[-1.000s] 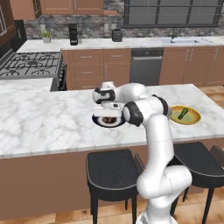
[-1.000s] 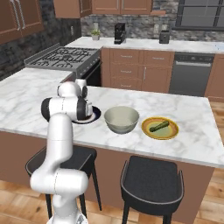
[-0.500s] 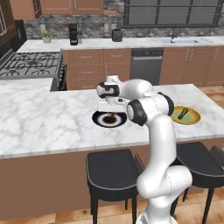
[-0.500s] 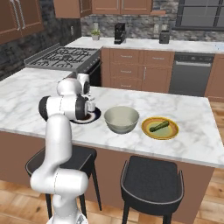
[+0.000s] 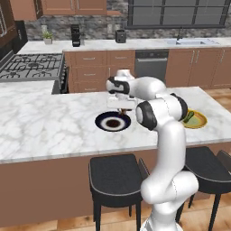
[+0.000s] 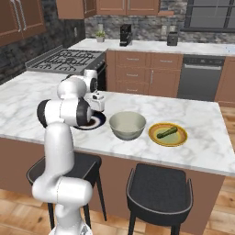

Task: Pick the chicken drumstick and squash from their plates and place them in the bowl. Then put the bowl in the fridge.

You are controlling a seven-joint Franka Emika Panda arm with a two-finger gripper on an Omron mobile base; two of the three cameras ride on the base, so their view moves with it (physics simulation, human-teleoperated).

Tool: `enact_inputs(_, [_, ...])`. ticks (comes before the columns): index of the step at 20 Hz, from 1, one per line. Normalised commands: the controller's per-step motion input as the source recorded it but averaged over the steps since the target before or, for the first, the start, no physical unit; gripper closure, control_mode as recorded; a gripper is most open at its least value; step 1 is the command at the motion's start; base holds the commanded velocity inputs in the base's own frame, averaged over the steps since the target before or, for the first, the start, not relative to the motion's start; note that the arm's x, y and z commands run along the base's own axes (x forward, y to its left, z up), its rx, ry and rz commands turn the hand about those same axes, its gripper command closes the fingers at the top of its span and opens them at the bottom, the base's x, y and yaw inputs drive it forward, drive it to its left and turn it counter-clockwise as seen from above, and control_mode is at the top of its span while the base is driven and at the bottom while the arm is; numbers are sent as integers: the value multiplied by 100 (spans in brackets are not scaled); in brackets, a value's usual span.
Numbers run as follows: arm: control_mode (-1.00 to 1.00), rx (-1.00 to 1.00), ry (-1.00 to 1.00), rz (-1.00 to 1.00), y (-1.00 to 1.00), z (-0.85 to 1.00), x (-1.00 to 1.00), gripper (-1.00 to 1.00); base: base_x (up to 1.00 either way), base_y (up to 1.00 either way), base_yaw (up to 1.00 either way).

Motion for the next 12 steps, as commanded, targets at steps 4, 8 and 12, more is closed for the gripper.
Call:
enact_inputs(4, [-100,3,-14,0,-48,32,-27,100,0,0,0])
enact_inputs(8, [-100,3,-10,0,-59,22,-16,100,0,0,0])
enact_inputs(12, [-100,2,-12,0,-69,10,-13,100,0,0,0])
